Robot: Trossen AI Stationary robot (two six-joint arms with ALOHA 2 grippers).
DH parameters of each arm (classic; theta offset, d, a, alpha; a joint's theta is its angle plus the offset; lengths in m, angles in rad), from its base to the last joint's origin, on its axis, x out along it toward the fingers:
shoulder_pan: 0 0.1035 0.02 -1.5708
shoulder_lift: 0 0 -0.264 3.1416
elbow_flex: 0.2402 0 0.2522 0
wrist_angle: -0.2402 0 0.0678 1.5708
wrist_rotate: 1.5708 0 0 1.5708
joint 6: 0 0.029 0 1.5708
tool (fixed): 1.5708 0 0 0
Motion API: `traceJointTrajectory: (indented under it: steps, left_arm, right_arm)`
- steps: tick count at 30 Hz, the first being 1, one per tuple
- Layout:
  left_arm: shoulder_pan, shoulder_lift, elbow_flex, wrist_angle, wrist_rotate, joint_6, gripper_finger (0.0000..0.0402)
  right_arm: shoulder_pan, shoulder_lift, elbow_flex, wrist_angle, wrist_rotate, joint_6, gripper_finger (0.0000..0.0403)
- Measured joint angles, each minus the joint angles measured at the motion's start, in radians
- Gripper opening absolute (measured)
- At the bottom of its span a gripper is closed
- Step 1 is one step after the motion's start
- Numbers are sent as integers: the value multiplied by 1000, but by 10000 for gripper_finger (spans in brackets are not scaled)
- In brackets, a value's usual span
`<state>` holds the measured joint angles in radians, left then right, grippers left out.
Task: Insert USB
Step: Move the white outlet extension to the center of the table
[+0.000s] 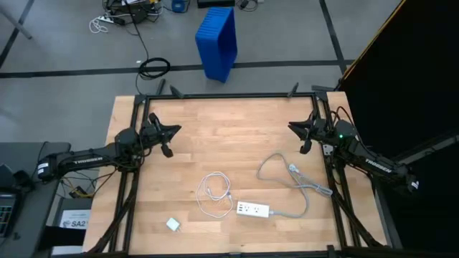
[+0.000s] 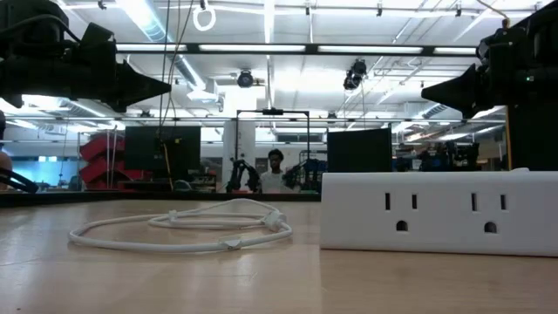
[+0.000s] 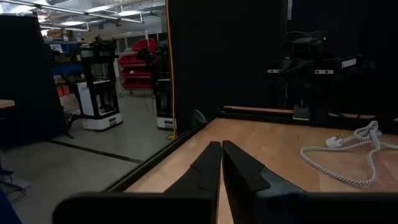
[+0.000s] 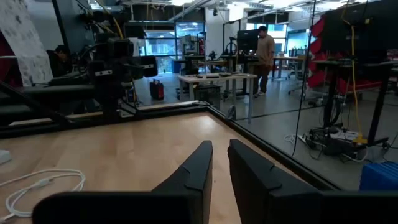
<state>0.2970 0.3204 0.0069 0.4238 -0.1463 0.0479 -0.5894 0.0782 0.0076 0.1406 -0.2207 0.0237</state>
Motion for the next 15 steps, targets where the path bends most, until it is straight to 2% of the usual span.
traceJointTrajectory:
  steps: [15]
  left_arm:
    - [0,0,0,0,0,0,0]
  right_arm:
    - [0,0,0,0,0,0,34]
